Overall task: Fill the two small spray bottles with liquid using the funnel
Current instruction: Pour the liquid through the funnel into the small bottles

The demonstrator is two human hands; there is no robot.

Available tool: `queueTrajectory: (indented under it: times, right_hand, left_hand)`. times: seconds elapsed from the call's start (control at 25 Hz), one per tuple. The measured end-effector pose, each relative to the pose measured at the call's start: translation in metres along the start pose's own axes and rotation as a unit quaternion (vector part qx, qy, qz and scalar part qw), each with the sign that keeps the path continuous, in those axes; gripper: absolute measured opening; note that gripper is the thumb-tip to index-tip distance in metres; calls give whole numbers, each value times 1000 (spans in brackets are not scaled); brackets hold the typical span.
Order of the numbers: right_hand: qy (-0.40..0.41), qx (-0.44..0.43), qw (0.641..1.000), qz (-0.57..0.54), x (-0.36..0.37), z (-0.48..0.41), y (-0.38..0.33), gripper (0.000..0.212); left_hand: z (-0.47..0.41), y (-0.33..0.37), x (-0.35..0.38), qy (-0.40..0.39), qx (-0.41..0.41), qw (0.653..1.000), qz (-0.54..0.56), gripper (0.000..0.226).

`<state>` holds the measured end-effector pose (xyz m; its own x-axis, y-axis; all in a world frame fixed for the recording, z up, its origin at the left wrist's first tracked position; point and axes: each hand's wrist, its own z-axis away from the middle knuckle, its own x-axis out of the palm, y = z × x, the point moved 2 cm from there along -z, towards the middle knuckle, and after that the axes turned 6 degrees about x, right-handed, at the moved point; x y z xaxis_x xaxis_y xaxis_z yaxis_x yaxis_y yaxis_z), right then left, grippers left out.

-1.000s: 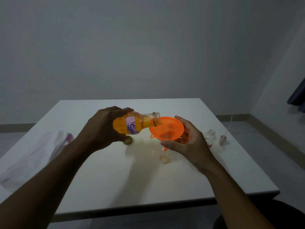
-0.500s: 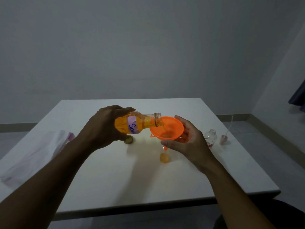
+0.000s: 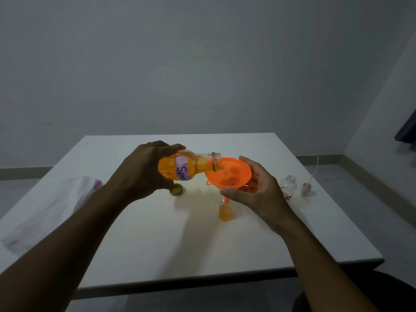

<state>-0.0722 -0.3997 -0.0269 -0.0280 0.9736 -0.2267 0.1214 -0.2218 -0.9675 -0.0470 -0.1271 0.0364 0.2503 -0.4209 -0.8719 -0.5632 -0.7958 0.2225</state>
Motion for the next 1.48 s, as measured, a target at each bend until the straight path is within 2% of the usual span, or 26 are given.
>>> queueTrajectory:
  times: [1.12,1.48]
  right_hand:
    - [0,2,1000,5,0,3,-5,98]
    - [5,-1,1000,8,-1,1,-5,100]
  left_hand:
    - [-1,1,-3,4,-3,1000,-8,88]
    - [2,8,2,24,-12,999,39,79]
